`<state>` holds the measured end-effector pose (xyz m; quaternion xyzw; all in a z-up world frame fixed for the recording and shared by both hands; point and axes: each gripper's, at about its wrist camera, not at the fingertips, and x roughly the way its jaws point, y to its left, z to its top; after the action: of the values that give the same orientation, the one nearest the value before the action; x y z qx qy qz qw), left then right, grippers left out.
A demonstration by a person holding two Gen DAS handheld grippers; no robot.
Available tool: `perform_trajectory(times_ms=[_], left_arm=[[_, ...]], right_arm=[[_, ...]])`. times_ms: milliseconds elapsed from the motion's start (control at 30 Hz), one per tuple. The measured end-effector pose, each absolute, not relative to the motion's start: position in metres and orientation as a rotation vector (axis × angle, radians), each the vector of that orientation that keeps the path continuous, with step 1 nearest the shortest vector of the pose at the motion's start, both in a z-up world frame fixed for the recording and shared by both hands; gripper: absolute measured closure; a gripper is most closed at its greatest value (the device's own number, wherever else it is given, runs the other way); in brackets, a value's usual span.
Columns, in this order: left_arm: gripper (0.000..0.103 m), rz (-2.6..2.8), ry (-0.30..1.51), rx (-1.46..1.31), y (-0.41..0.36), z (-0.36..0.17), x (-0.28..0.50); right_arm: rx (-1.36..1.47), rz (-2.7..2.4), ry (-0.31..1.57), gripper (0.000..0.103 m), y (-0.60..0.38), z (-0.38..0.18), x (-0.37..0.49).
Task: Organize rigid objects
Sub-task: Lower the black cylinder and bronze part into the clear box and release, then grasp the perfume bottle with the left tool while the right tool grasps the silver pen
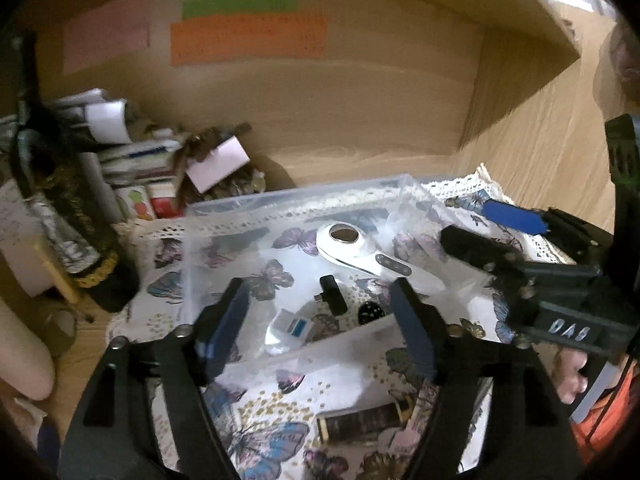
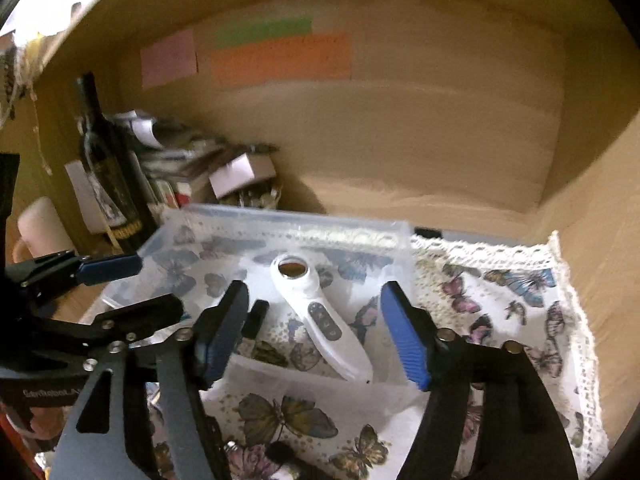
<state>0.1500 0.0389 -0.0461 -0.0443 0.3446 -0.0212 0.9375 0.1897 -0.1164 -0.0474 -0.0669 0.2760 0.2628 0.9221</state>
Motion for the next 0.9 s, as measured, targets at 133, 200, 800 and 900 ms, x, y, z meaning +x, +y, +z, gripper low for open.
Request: perform_trajectory(times_ms=[133,200,800,900], left_arm=[[0.015,-0.032,0.695,-0.085,0.043,-0.042,0.129],[0.013,-0.021,0.706,-0.079,0.044,-0.046,0.12],[0.012,-0.069,0.966,0.076,0.027,-0.131,0.119],[0.012,-0.098,0.961,0.122,0.019,-0.132,0.122]], right_arm=[[-0.121,0.53,0.525,0.03,-0.132,-0.035,0.171],[-0.121,0.522,0.513,0.025,-0.14,-0.034,0.162],[-0.113,0.461,0.744,0.021,-0.168,-0.111,0.127],[-0.089,0.478,0.784,0.021,-0.167,-0.12,0.127]])
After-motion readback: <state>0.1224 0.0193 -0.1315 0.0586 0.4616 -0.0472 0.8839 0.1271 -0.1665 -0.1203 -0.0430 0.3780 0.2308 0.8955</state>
